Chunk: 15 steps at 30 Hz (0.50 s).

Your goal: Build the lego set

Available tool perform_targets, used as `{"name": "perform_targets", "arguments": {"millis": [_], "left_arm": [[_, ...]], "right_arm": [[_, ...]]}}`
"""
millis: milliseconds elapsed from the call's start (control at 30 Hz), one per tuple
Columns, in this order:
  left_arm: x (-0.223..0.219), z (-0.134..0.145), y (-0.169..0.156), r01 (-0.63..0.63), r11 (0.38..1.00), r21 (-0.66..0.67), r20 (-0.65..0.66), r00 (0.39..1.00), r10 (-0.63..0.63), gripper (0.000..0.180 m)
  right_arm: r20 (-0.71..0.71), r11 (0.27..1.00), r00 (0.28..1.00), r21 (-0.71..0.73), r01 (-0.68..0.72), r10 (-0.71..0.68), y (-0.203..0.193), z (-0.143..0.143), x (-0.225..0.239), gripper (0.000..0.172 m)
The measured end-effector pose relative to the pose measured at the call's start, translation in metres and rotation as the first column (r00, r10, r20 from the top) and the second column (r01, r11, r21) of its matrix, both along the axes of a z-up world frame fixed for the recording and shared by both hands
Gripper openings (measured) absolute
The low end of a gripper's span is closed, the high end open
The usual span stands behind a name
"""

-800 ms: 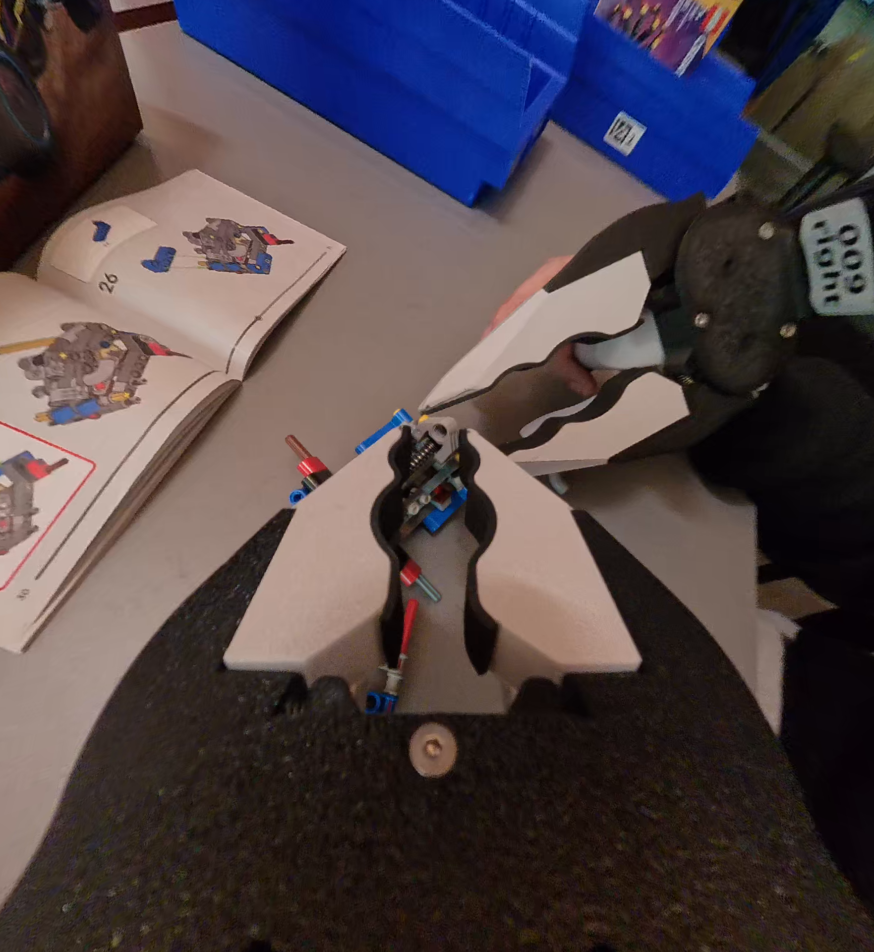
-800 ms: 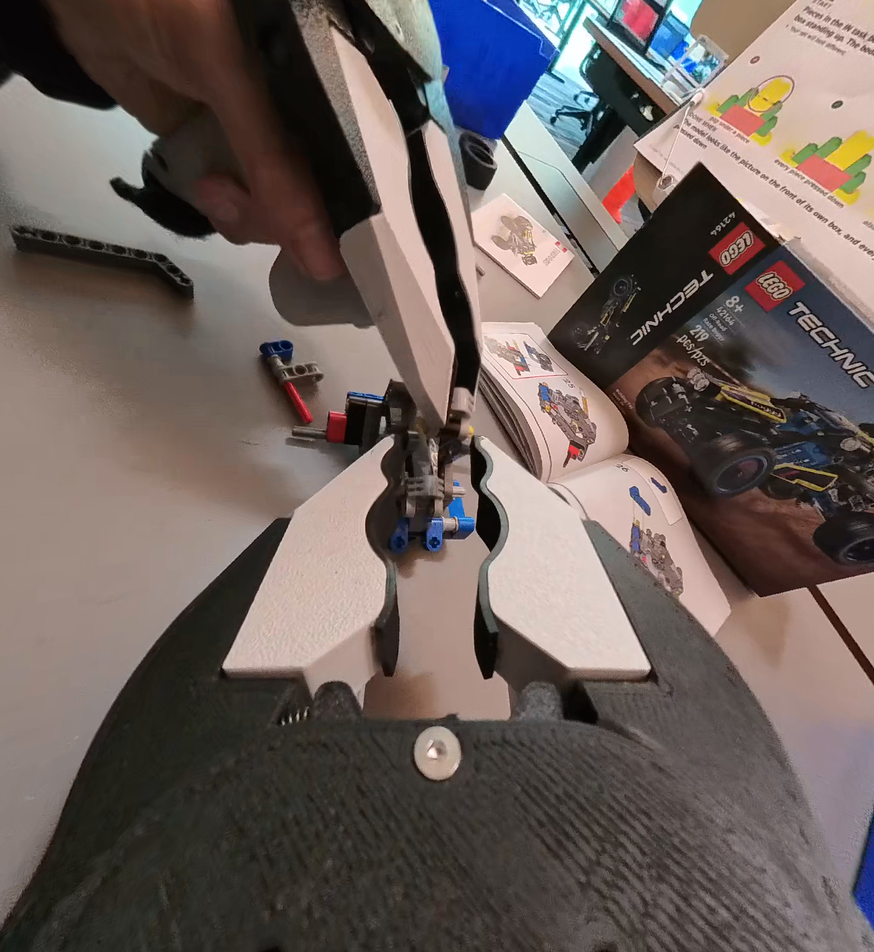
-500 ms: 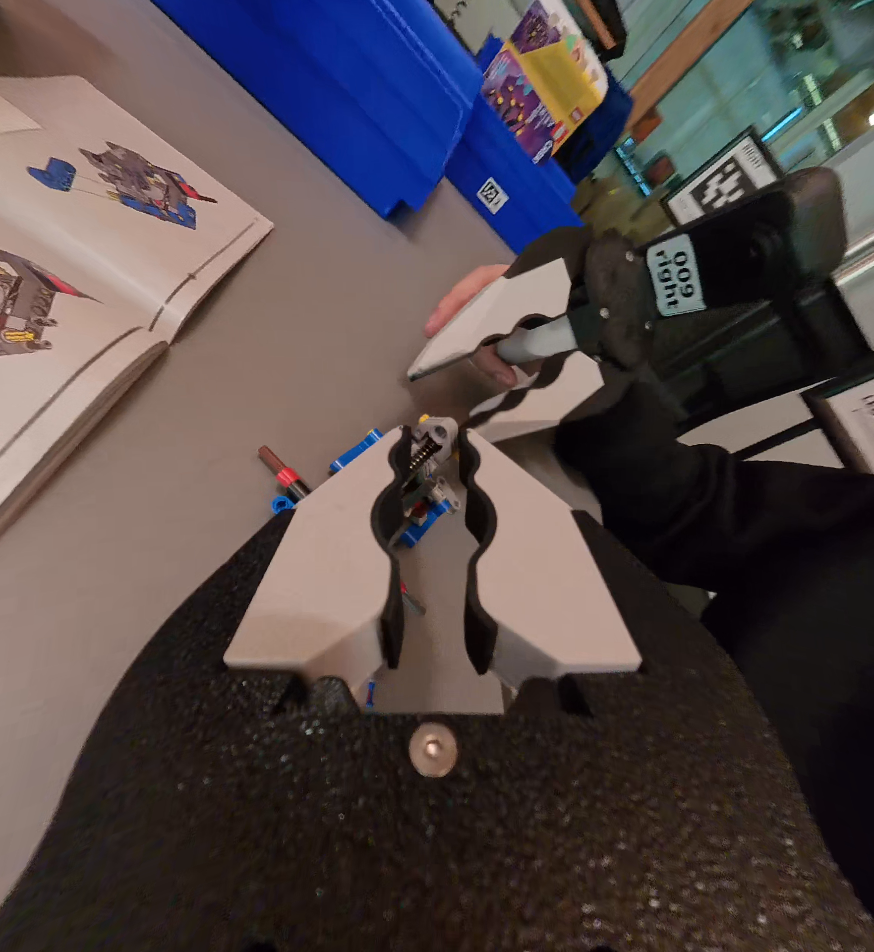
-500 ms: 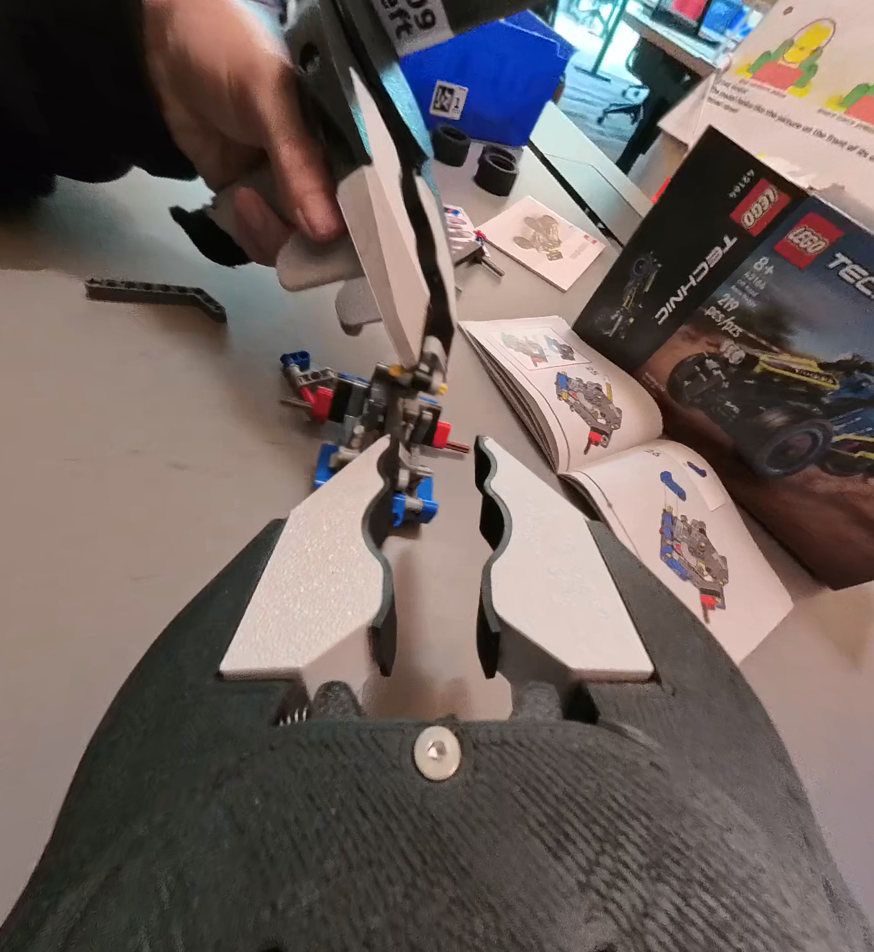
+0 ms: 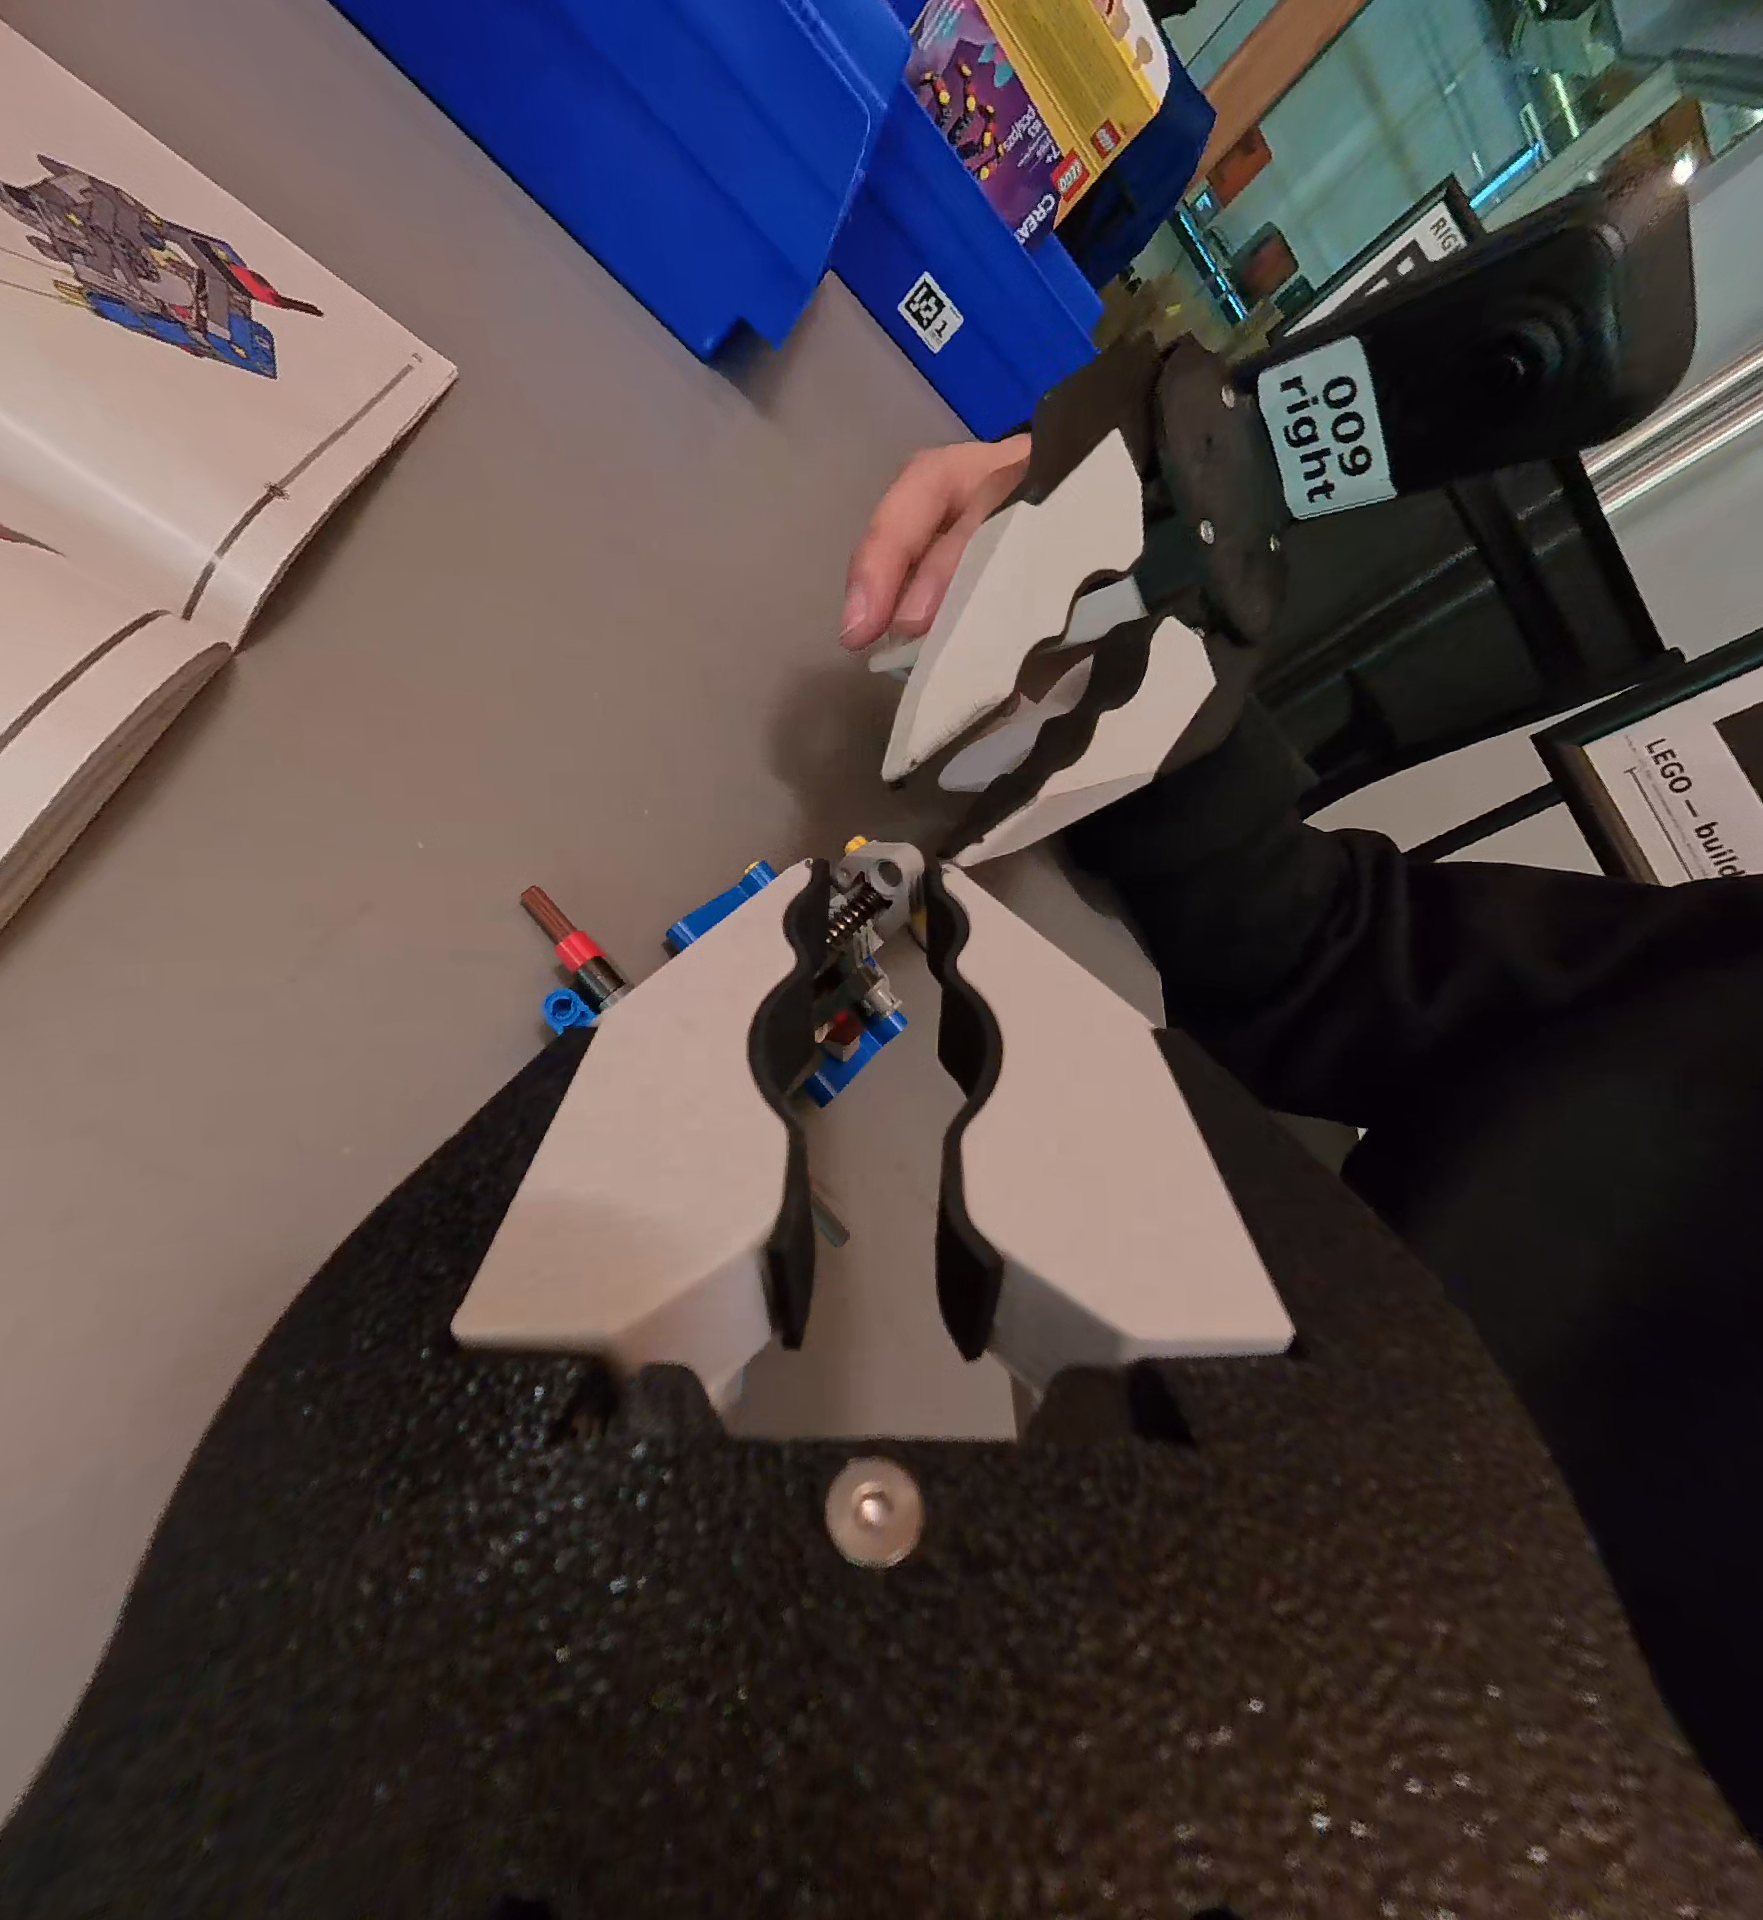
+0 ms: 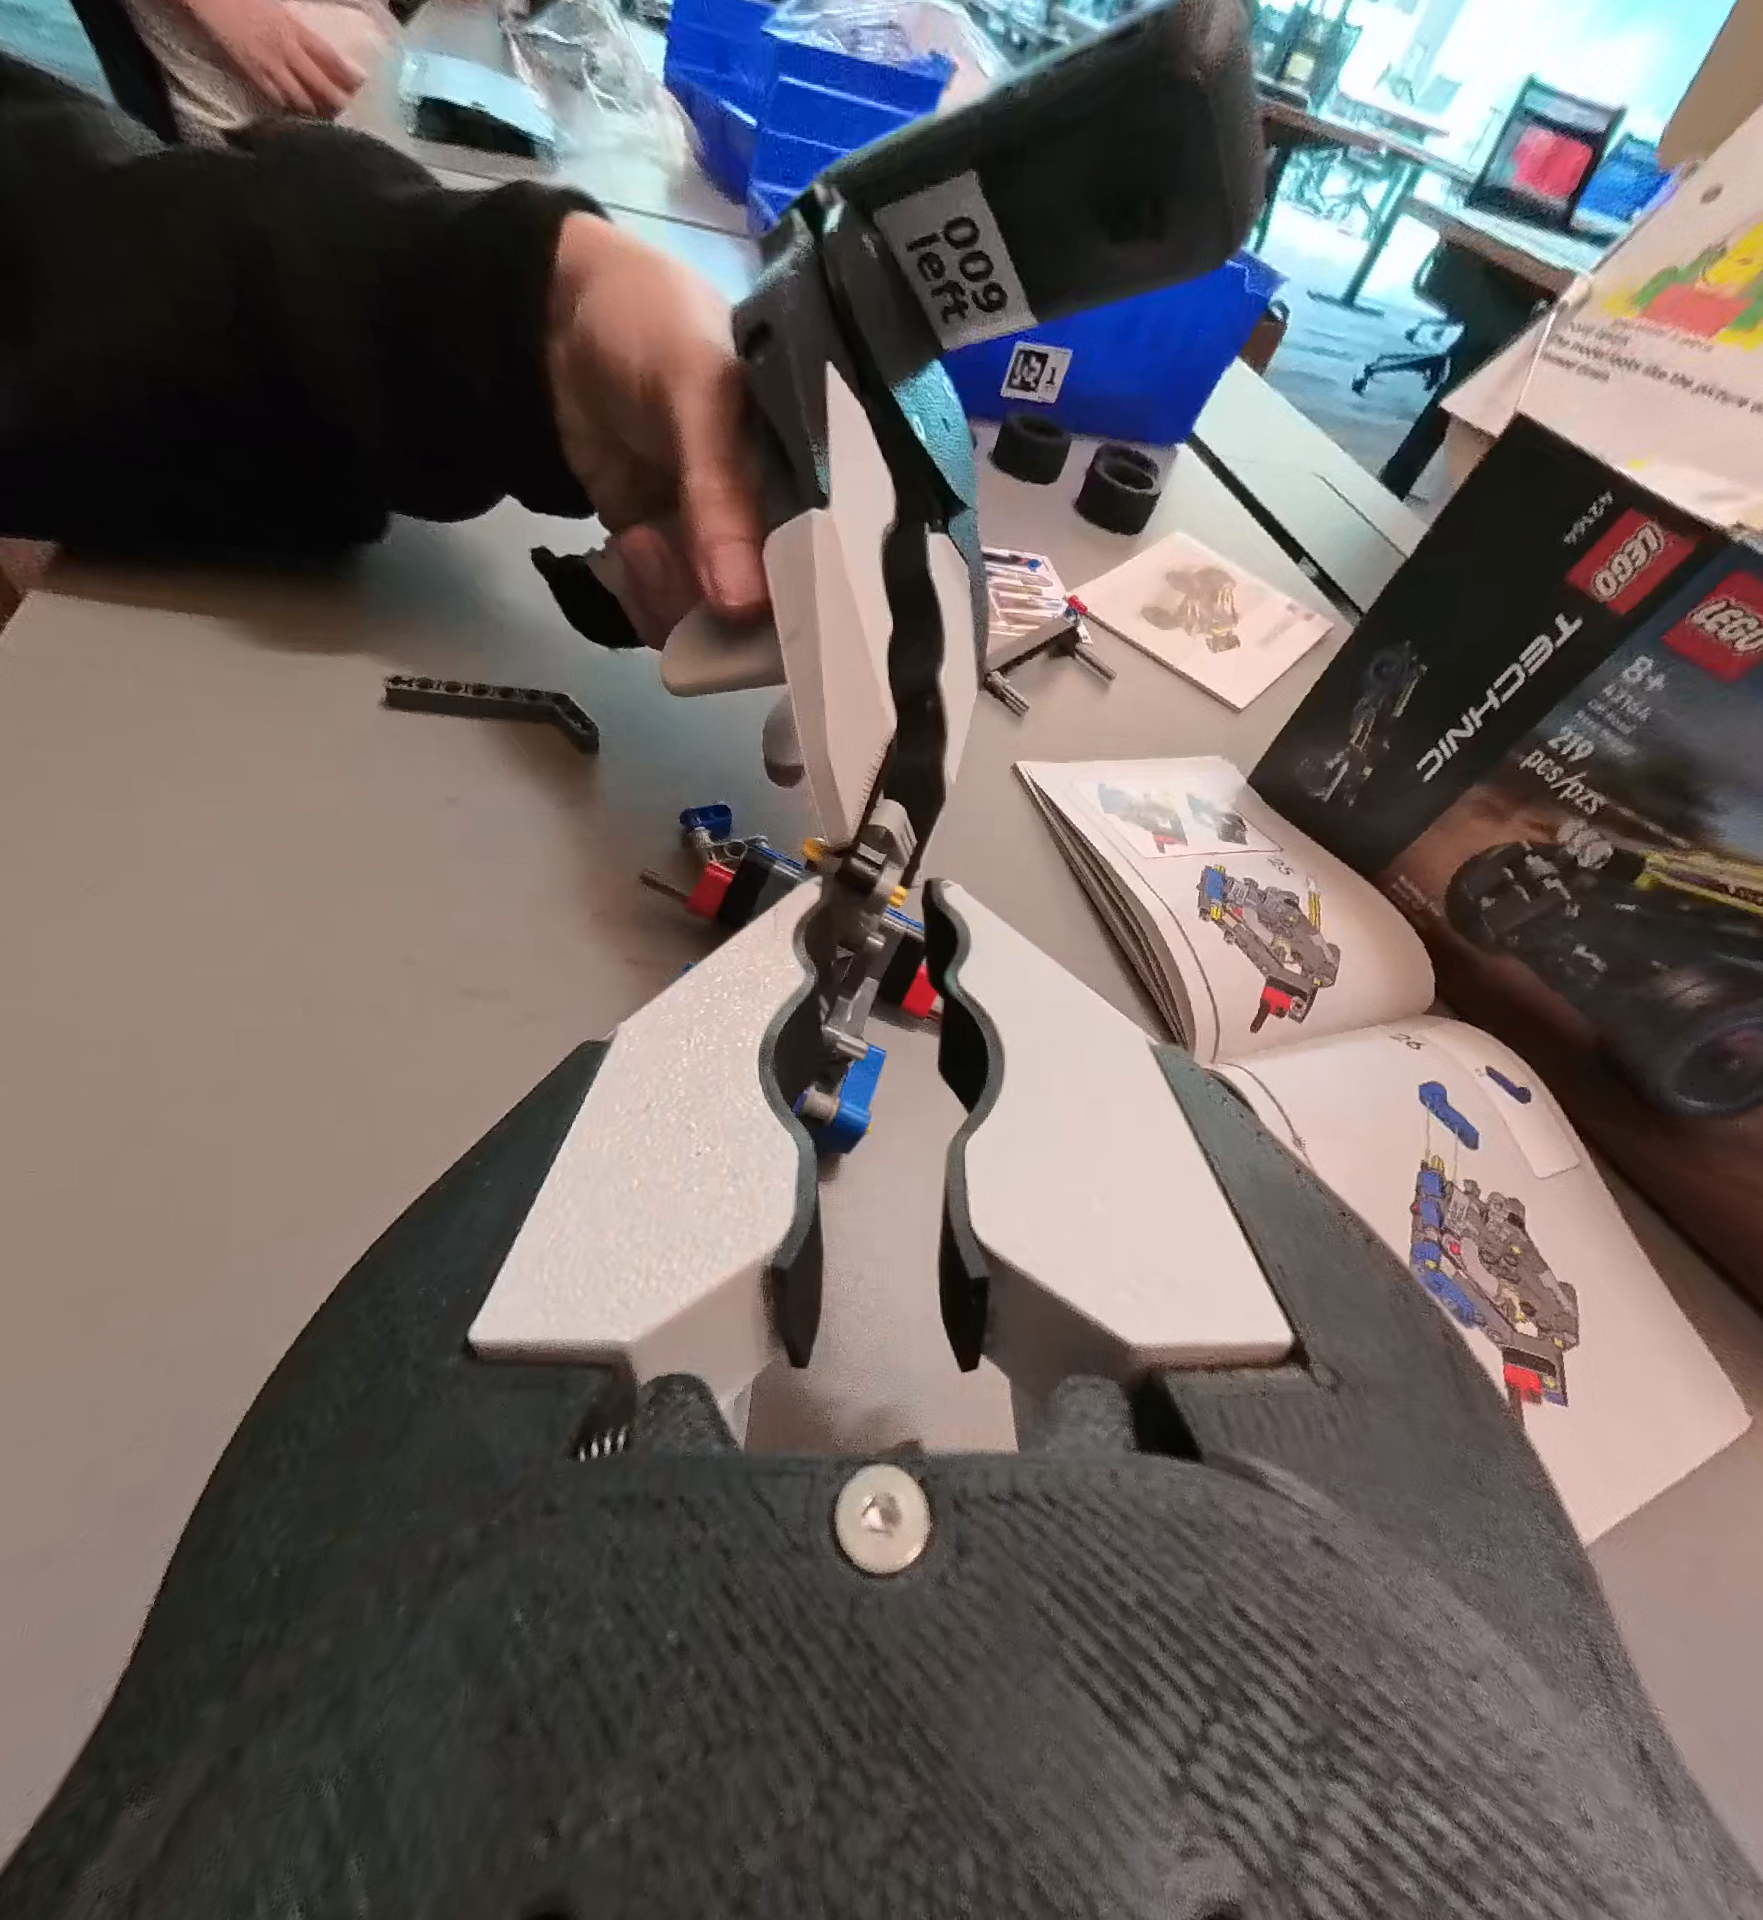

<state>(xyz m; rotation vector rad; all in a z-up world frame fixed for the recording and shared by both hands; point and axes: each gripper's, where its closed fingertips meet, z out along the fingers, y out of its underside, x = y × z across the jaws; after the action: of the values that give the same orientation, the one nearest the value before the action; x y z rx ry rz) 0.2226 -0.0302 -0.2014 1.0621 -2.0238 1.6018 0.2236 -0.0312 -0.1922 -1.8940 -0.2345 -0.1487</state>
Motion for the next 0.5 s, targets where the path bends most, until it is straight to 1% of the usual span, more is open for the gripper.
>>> {"name": "perform_targets", "arguments": {"millis": [67,133,167,233,333,433,500], "left_arm": [[-0.001,-0.001,-0.001,0.01,1.0,0.009,0.001,1.0,-0.01,0.015],[-0.002,-0.003,-0.003,0.023,0.999,0.038,0.012,1.0,-0.024,0.015],[-0.004,-0.004,-0.003,0.033,0.998,0.055,0.022,0.999,-0.034,0.015],[-0.006,-0.004,-0.003,0.048,0.996,0.076,0.039,0.998,-0.051,0.015],[-0.007,-0.003,-0.004,0.066,0.995,0.076,0.038,0.997,-0.069,0.015],[-0.006,-0.005,-0.004,0.068,0.994,0.084,0.035,0.997,-0.071,0.015],[-0.007,-0.005,-0.004,0.07,0.994,0.084,0.036,0.997,-0.073,0.015]], "right_arm": [[0.031,0.999,0.999,-0.035,0.024,-0.023,0.0,-0.008,0.002,0.012],[0.029,0.992,0.998,-0.116,0.051,-0.048,0.0,-0.025,0.006,0.02],[0.021,0.989,0.998,-0.131,0.063,-0.06,0.001,-0.029,0.009,0.019],[-0.056,0.991,0.997,-0.125,0.047,-0.054,0.002,-0.029,0.009,0.014],[-0.165,0.993,0.986,-0.122,-0.002,-0.018,0.006,-0.028,0.006,0.014],[-0.178,0.99,0.984,-0.137,-0.02,-0.004,0.009,-0.029,0.006,0.012],[-0.19,0.988,0.982,-0.145,-0.044,0.016,0.009,-0.03,0.001,0.008]]}}
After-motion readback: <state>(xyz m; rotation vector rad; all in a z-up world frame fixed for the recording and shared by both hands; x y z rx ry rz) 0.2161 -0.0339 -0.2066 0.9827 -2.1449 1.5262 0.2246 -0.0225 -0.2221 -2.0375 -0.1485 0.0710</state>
